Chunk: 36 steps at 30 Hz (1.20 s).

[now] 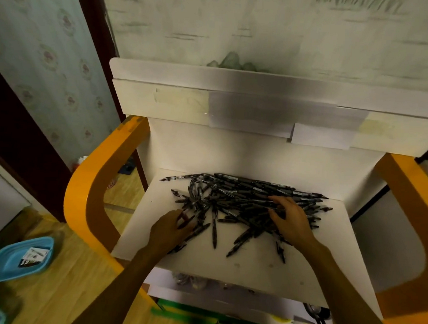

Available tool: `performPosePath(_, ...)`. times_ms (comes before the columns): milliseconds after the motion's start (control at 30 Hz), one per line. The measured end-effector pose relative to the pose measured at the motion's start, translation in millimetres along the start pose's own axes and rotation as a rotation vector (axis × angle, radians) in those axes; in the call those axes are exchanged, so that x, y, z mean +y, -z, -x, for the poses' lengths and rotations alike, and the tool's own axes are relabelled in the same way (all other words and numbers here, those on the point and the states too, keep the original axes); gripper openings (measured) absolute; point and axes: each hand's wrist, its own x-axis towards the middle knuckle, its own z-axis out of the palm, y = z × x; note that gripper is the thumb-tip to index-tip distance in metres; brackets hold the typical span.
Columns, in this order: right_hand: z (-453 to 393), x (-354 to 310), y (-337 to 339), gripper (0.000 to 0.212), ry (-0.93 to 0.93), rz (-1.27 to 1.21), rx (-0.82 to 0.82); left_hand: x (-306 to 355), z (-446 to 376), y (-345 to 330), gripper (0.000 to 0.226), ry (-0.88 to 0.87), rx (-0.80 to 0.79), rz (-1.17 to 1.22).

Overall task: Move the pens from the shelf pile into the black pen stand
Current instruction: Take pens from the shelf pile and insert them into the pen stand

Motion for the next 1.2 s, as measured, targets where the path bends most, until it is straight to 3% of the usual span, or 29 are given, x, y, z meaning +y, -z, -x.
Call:
performPosePath(267,2.6,4.4,1.9,0.038,-0.002,0.009,0.005,-4.2,4.7,-6.3,0.015,-0.117,0.123,-0.107)
performPosePath(433,5.2,5.8,1.0,0.040,-0.027,0.042,0.003,1.9,18.7,3.1,0.007,-0.025,-0.078,0.033)
performPosePath(633,7.1,7.1,1.3,0.039,-0.018,0.035,0.003,11.3,31.8,8.0,0.035,-0.001,-0.217,-0.106)
performPosePath(933,11.6,9.2,1.5,0.039,-0.021,0.001,0.005,6.9,29.4,5.0,0.018,-0.151,-0.197,-0.179)
performPosePath(1100,11.1,11.5,4.5,0.039,-0.032,-0.005,0.011,24.2,23.0,15.8,0.004,-0.006,0.031,0.189)
performPosePath(1200,9.9,10.4,5.5,0.039,-0.037,-0.001,0.020,32.2,-0.3,18.7,0.014,0.272,0.112,0.504)
